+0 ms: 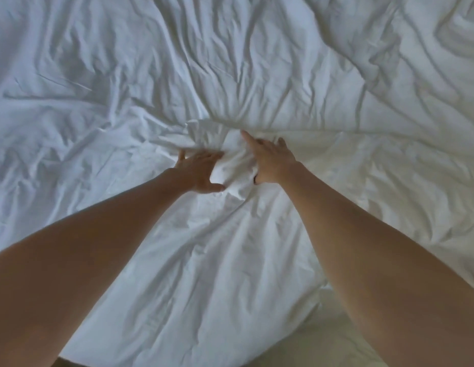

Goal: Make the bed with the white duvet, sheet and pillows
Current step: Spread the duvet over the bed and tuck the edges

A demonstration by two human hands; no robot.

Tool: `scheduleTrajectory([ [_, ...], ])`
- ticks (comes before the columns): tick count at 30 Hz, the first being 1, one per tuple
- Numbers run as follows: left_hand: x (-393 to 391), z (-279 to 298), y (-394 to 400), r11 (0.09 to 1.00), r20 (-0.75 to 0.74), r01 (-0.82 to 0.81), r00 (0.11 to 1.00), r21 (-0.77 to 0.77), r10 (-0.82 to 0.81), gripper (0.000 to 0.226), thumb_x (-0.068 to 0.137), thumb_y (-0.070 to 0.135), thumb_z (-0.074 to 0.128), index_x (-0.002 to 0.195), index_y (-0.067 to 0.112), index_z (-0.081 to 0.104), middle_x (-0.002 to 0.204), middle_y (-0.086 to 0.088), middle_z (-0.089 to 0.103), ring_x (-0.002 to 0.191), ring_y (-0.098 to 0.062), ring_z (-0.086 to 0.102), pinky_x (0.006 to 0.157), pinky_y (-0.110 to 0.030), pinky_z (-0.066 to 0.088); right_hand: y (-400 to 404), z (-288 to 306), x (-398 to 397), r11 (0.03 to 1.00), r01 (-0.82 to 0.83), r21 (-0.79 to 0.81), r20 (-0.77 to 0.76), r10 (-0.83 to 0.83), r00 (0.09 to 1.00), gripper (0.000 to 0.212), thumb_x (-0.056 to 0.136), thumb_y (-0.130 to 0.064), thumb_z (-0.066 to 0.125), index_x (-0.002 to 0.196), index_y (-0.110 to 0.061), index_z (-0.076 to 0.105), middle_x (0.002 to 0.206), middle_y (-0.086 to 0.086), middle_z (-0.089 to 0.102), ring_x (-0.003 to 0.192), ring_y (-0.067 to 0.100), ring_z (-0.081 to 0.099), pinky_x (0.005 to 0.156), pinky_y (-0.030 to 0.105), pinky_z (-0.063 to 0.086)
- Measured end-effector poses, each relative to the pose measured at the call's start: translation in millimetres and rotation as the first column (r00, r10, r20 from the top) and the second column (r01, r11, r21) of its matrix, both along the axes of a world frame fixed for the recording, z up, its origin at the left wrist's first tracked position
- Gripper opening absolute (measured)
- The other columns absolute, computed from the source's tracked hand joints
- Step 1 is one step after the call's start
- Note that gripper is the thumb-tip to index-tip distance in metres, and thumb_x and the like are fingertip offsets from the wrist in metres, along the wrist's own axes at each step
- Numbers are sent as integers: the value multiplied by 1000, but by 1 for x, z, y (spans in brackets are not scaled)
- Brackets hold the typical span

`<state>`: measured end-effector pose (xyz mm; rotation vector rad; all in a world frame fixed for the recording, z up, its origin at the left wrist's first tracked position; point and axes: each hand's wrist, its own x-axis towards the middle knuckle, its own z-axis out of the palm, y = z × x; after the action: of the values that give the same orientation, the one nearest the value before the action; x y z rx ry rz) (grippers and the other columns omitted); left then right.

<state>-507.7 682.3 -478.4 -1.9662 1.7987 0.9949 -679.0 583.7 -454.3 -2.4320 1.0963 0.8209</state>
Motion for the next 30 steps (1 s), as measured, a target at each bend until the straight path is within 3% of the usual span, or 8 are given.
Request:
scheduleTrajectory([
  [4, 4, -5, 12, 980, 141, 33, 990, -198, -5, 99, 75, 71, 61, 153, 29, 16, 158, -1, 21, 150, -21, 8, 116, -63, -4, 21, -5, -7, 996, 65, -55, 54, -62, 997, 59, 87, -22, 67, 139, -20, 40, 122, 12, 57, 113, 35, 57, 88, 40, 45],
  [7, 14, 3, 15, 892, 99, -248, 947, -379, 305, 113, 59, 79, 67, 149, 29, 20, 150, -10, 24, 146, -28, 14, 116, -62, 7, 36, 13, -24, 985, 108, -134, 118, -92, 989, 36, 90, -20, 63, 124, -18, 49, 108, 11, 61, 101, 35, 62, 72, 34, 40],
  [12, 4, 54, 19, 845, -287, -506, 795, 169, 534, 114, 53, 100, 43, 129, 15, 50, 122, -8, 60, 115, -30, 57, 90, -39, 46, 71, 71, -63, 984, 158, -77, 52, -154, 987, 42, 89, -14, 59, 130, -18, 49, 112, 13, 61, 105, 35, 60, 81, 37, 45],
  [15, -29, 97, 35, 782, -474, -488, 622, 388, 624, 70, 78, 74, 57, 116, 16, 62, 102, 0, 69, 89, -18, 69, 69, -27, 53, 103, 104, -90, 977, 207, -60, 56, -204, 977, 38, 88, -14, 57, 125, -16, 52, 111, 11, 64, 104, 35, 60, 80, 37, 45],
  [20, -76, 142, 63, 684, -637, -493, 293, 538, 713, 86, 58, 45, 91, 130, 12, 57, 112, -9, 72, 97, -26, 72, 86, -45, 59, 154, 153, -136, 963, 269, 0, 8, -269, 963, 45, 83, -18, 65, 125, -19, 48, 102, 7, 65, 94, 29, 63, 71, 31, 41],
  [23, -101, 180, 88, 733, -671, -372, 306, 569, 676, 76, 60, 38, 92, 125, 17, 58, 111, -10, 71, 99, -28, 70, 87, -48, 57, 171, 184, -164, 877, 426, 221, 108, -456, 883, 56, 74, -26, 80, 120, -22, 48, 86, -6, 58, 76, 12, 58, 66, 25, 44],
  [27, -128, 227, 131, 840, -718, -180, 448, 512, 533, 22, 88, 9, 69, 97, 26, 57, 92, -1, 69, 87, -16, 66, 80, -28, 54, 180, 227, -193, 718, 625, 306, 386, -694, 609, 69, 80, -18, 77, 135, -32, 38, 79, 0, 52, 70, 15, 52, 67, 29, 46],
  [30, -141, 258, 168, 868, -707, -146, 524, 474, 474, 24, 85, 8, 71, 99, 20, 55, 98, -3, 66, 88, -15, 63, 83, -26, 52, 195, 260, -196, 882, 435, 181, 417, -470, 778, 86, 84, -18, 74, 148, -45, 24, 95, -3, 46, 79, 11, 49, 78, 28, 46],
])
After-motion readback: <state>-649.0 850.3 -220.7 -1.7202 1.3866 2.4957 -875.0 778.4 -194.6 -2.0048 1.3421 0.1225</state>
